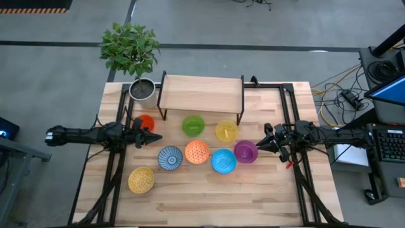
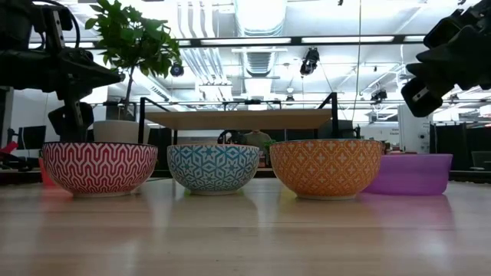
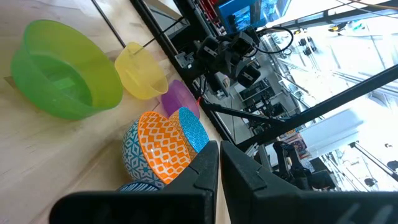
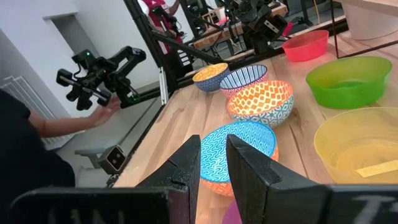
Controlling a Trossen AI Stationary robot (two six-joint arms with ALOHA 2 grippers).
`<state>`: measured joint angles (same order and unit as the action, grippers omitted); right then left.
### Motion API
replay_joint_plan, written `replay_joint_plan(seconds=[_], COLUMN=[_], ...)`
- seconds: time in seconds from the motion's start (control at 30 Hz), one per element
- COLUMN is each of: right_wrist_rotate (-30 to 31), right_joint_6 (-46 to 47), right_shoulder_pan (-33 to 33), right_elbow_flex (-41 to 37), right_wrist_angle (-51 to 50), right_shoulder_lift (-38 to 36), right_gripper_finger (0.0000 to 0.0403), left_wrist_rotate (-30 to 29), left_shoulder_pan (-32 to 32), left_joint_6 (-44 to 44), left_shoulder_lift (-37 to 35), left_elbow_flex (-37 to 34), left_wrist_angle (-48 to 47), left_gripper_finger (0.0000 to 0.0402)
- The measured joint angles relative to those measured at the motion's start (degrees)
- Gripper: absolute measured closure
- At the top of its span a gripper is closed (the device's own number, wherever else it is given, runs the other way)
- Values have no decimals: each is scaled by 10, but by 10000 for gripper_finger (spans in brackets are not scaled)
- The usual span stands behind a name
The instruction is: Place and stack bowls onto a shelf
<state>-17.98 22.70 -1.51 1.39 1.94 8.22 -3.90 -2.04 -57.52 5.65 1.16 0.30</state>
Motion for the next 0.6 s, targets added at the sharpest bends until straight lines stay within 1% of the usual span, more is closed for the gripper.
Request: replay_joint_plan(seconds=[0.23, 0.6], right_wrist_rotate=[0, 0], right_joint_6=[92, 102], right_shoulder_pan=[0, 0], right_elbow_flex=[0, 0], right_wrist_angle=[0, 3], right_shoulder_lift=[1, 1], right_gripper_finger=[335, 335], left_wrist_rotate=[0, 0], left_shoulder_pan=[0, 0], left_joint_6=[0, -1], left_shoulder_lift=[0, 0], left_elbow_flex=[0, 0], left_wrist_angle=[0, 1], left_gripper_finger=[402, 402])
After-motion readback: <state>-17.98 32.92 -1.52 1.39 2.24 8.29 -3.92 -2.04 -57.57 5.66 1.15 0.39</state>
